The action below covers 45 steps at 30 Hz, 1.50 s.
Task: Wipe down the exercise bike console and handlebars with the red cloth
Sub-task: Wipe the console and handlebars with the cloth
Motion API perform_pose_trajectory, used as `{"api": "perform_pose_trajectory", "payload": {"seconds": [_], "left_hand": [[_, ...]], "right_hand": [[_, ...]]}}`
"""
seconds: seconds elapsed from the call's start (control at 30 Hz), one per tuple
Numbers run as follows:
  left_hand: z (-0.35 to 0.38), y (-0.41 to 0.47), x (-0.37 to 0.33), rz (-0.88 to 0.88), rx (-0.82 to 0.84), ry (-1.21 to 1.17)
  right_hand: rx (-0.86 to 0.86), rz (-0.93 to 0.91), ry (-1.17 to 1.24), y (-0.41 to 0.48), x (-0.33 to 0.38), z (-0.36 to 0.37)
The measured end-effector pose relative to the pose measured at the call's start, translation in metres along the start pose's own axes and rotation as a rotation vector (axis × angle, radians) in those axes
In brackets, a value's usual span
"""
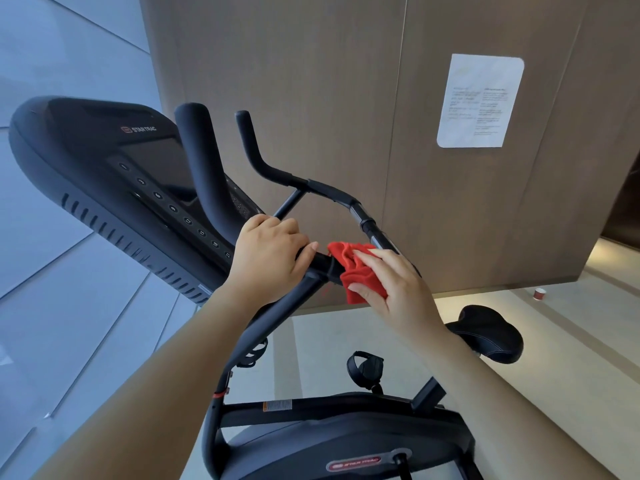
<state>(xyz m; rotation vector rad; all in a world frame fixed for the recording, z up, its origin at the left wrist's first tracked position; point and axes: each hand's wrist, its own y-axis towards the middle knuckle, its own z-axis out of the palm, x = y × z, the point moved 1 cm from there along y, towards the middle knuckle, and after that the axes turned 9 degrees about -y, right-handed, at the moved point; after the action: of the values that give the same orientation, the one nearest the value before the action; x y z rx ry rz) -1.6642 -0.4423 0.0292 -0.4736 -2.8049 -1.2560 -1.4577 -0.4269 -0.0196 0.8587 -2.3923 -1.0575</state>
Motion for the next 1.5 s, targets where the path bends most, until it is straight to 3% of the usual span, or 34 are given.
{"api": "perform_pose_trajectory", "payload": {"seconds": [0.43, 0.7, 1.0, 1.2, 1.3, 1.5], "left_hand": [[-0.005, 0.002, -0.004, -0.009, 0.006, 0.013], [-0.005, 0.002, -0.006, -0.026, -0.007, -0.003], [-0.003, 0.005, -0.021, -0.225, 0.046, -0.017], [0.019, 0.018, -0.067, -0.414, -0.026, -0.032], [0.029, 0.016, -0.083, -0.448, -0.002, 0.076], [0.027, 0.017, -0.092, -0.498, -0.033, 0.077]], "right_hand": [[0.008, 0.179, 0.222, 0.001, -0.016, -0.013], [0.085, 0.019, 0.236, 0.01, -0.029, -0.003], [0.098, -0.025, 0.413, 0.017, -0.078, -0.003], [0.307, -0.155, 0.5, 0.03, -0.101, 0.012], [0.304, -0.225, 0.537, 0.025, -0.126, 0.015], [0.211, -0.102, 0.66, 0.052, -0.14, 0.014]]}}
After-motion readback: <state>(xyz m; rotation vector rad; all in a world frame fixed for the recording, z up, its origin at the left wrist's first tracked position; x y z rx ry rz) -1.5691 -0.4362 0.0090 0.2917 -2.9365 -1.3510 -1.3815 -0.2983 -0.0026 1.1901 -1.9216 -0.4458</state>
